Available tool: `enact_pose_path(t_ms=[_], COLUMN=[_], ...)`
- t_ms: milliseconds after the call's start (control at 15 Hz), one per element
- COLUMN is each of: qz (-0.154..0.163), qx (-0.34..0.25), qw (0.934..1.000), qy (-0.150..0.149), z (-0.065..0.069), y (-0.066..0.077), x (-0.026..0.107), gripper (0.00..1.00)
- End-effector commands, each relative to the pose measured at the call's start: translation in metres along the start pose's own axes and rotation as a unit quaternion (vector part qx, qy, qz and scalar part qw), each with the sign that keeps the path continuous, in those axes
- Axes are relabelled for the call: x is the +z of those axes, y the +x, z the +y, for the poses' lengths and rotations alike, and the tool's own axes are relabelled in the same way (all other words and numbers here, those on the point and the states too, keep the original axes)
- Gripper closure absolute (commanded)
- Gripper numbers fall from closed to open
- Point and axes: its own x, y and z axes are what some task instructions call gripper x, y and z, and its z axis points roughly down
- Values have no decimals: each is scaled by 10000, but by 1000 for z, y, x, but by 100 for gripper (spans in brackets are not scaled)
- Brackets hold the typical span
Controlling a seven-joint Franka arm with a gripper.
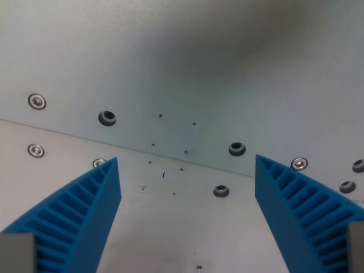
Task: Rotate around base positive y
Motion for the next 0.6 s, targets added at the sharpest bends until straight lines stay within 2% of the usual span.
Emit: enact_pose_path(t_ms=[67, 600], qz=[-1015, -1458], qx=[-17, -22], qw=[9943, 9883], qy=[315, 448], z=[1, 1], y=[5, 5], x=[-7, -7], gripper=[0, 0])
